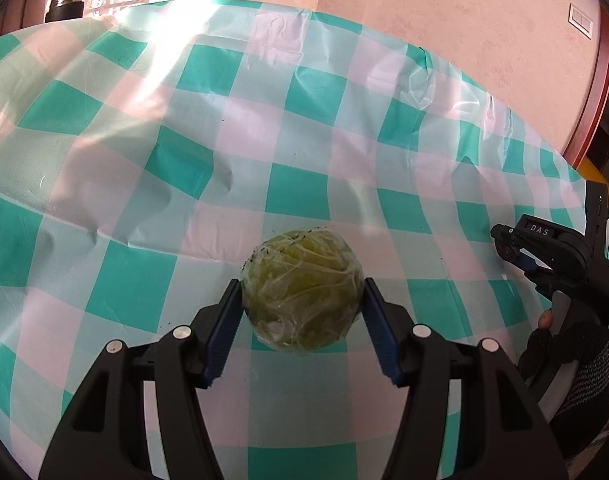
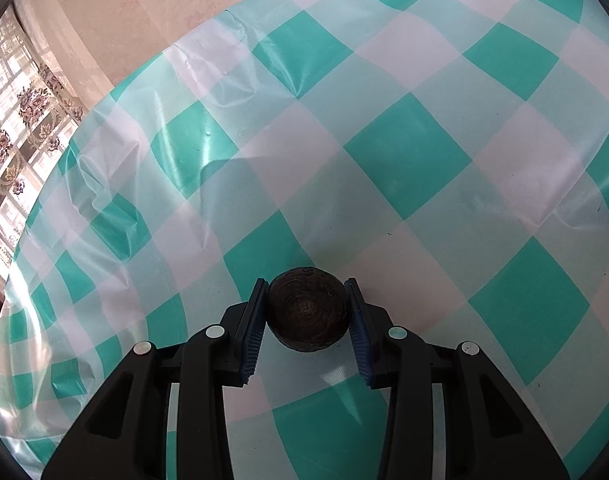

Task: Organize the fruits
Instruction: 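Close the left tool around the small bagged green cabbage, then carry the bagged cabbage and date with both tools over the purple box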

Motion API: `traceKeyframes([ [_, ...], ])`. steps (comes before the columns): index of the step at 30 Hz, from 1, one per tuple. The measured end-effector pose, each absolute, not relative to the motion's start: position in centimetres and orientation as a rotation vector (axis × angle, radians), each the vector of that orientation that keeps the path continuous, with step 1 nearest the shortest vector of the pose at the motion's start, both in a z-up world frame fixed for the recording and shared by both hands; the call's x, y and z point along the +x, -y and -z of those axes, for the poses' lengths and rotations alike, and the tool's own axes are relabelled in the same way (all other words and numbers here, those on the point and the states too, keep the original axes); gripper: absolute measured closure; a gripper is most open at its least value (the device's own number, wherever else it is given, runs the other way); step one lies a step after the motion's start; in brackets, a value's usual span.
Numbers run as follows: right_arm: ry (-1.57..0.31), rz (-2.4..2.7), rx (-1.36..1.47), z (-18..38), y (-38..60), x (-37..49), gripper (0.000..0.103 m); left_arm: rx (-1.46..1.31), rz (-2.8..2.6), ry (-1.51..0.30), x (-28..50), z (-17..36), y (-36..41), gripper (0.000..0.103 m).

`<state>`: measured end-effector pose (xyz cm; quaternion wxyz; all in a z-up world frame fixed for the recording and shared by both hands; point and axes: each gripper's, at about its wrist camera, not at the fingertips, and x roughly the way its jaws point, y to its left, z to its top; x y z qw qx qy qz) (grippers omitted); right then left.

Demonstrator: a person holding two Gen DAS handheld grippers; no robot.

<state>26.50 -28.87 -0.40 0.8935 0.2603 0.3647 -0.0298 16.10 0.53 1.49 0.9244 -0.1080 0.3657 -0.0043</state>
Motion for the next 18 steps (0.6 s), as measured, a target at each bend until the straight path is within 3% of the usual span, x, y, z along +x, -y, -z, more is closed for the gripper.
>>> traceKeyframes([
  [5,-0.64,0.013,0.508,-1.2,27.4,23.3,0.064,-0.242,-0.025,-0.754,16.2,-1.3,-0.9,0.044],
  [18,-0.686,-0.123,0.381,-1.6,20.0,12.1,0.064,-0.313,-0.067,-0.822,11.5,-0.5,-2.0,0.044],
])
